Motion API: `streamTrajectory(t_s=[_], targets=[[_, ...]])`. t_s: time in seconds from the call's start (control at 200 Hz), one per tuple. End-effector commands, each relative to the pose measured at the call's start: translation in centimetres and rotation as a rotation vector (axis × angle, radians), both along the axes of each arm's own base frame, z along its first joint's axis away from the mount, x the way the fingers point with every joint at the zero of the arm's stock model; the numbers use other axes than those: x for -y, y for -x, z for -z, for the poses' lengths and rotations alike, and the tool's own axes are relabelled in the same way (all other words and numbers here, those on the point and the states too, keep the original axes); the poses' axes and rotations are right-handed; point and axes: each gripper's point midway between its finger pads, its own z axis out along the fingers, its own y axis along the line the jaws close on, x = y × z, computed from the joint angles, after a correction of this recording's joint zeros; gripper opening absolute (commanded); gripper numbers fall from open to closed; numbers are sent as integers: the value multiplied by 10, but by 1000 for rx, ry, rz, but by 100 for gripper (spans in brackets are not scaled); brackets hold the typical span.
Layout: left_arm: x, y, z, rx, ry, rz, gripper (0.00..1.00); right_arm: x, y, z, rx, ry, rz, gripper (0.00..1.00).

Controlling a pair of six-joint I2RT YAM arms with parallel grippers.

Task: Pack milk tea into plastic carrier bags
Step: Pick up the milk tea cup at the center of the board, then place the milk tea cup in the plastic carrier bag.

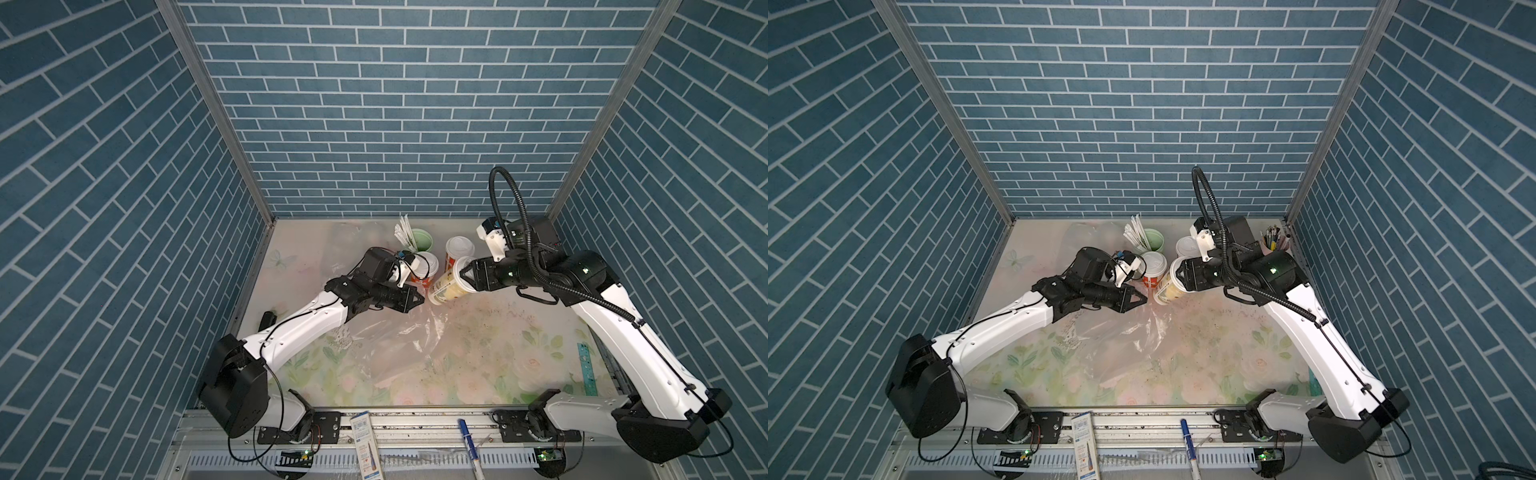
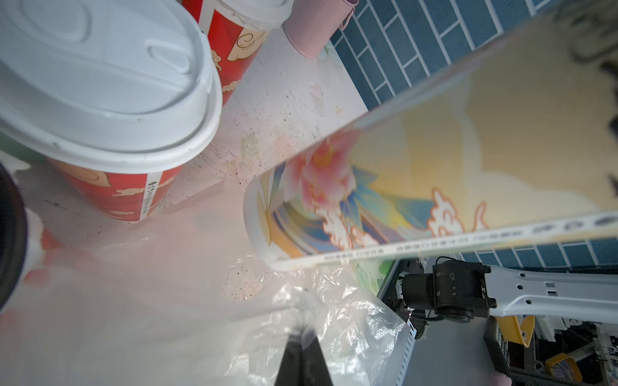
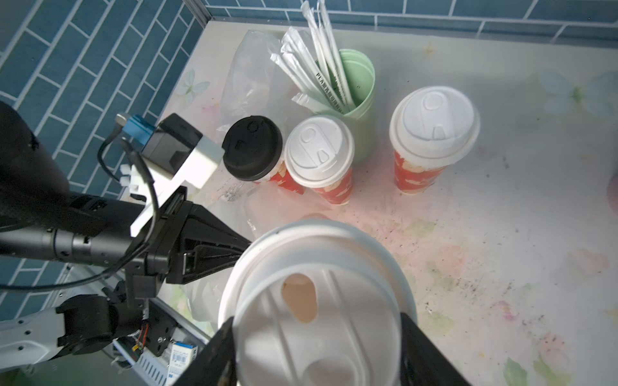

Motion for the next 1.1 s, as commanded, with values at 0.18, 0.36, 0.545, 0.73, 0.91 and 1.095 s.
streamTrajectory(t_s=[0.18,0.36,0.545,0.73,0.91,1.095], targets=[[-4,-7,-10,53,38,-49,0,-8,31,-15,-47,-139,-59,56],[-5,-7,-12,71,62,-68,0,-9,48,-12,-103,-169,-92,56],[-11,-8,-14,127,62,-121,0,-12,59,-2,-162,-211,-105,55],[-12,-3,-20,175,99,-154,0,-14,62,3,-167,-254,-100,55],[-13,5,-15,208,79,-165,0,-13,62,4,-163,-259,-92,54],[-12,10,-12,265,89,-191,0,-15,67,9,-197,-275,-97,54]])
